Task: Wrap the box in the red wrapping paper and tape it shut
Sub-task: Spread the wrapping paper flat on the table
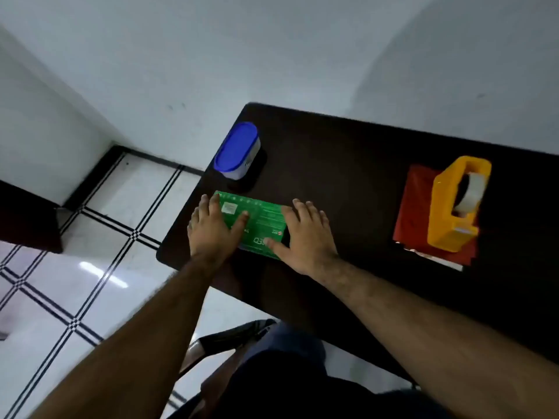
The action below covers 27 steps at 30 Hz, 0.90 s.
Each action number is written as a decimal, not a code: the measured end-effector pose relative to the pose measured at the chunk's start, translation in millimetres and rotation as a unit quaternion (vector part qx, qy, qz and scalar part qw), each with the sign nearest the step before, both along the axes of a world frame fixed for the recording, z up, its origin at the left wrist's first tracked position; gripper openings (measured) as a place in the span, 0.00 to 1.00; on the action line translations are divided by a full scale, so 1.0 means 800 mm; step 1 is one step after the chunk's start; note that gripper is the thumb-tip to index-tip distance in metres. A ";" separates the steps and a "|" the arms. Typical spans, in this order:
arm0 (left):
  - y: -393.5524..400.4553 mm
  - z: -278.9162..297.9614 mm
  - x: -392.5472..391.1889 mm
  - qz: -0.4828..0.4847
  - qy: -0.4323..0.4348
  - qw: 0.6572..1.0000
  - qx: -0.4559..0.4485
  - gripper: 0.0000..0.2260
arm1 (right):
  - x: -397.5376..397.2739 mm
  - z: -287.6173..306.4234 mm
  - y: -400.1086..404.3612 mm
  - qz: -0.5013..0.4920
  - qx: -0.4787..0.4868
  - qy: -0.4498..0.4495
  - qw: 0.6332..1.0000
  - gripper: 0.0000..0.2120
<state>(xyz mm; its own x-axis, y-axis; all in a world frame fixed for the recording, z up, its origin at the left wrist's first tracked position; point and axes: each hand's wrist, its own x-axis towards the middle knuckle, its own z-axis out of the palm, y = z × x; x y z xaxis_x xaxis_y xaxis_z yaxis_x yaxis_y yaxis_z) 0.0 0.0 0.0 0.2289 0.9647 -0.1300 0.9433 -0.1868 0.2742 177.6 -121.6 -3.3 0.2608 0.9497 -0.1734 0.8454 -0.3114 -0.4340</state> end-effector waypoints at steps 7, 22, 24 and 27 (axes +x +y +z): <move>0.034 -0.036 0.020 -0.076 0.012 0.994 0.072 0.34 | -0.007 -0.033 0.024 -0.039 0.026 -0.003 0.999 0.51; 0.048 -0.092 0.036 -0.218 -0.081 0.947 0.223 0.29 | -0.009 -0.081 0.034 -0.036 0.118 -0.134 0.983 0.48; 0.049 -0.098 0.033 -0.222 -0.097 0.940 0.241 0.29 | -0.018 -0.085 0.034 -0.050 0.132 -0.148 0.979 0.48; 0.050 -0.099 0.030 -0.231 -0.090 0.934 0.259 0.30 | -0.031 -0.083 0.029 -0.068 0.126 -0.182 0.973 0.47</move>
<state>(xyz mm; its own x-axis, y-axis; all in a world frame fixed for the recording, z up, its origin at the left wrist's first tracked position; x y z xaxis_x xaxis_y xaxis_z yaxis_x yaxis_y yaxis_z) 24.3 40.4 -79.4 0.6086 0.6809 0.4074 0.6769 -0.7134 0.1811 152.6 -98.2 -69.9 0.3883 0.9022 0.1876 0.9156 -0.3546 -0.1898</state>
